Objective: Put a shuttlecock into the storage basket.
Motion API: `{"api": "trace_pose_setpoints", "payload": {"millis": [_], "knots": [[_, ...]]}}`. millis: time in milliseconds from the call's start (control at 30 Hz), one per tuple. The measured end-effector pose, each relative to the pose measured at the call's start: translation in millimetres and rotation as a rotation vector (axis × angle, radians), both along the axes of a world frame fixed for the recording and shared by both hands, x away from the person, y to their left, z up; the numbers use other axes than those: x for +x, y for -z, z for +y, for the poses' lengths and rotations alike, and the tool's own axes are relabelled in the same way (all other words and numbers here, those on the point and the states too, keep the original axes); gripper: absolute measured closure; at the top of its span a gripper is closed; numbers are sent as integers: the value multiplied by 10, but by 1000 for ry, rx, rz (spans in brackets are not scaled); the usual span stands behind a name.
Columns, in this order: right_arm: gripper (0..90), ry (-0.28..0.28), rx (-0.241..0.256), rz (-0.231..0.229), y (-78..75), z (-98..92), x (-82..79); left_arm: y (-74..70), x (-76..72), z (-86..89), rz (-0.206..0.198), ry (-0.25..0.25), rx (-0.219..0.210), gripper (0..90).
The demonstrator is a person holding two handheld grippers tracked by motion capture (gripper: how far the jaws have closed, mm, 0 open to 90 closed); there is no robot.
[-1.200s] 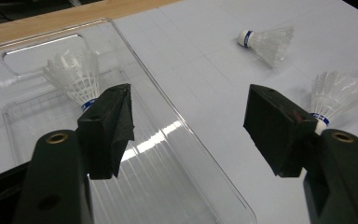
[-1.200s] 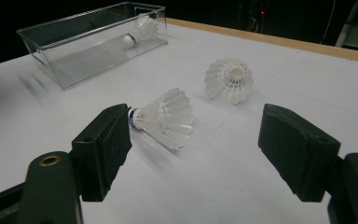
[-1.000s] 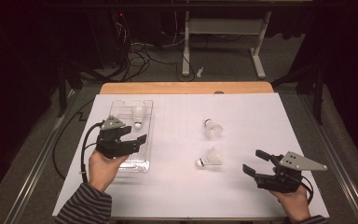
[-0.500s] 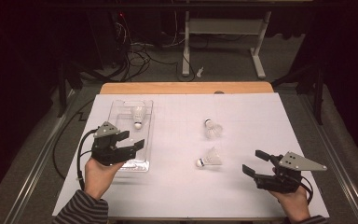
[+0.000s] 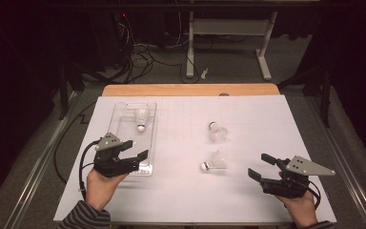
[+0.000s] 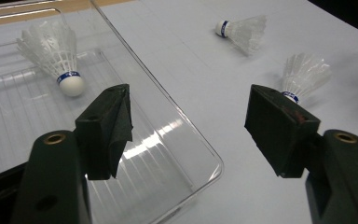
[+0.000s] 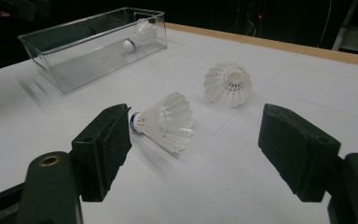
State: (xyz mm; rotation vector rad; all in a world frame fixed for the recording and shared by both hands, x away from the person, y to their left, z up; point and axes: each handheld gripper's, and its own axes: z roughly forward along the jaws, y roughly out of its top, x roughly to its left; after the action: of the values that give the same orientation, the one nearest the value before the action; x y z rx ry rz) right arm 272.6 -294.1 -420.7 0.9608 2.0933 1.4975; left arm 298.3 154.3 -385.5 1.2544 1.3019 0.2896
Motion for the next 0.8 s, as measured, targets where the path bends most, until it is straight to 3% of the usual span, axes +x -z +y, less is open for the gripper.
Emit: {"api": "trace_pose_setpoints", "payload": {"millis": [800], "knots": [[266,-9,0,2,4,11,8,112,-118,-33,4,22,-12,319]]}}
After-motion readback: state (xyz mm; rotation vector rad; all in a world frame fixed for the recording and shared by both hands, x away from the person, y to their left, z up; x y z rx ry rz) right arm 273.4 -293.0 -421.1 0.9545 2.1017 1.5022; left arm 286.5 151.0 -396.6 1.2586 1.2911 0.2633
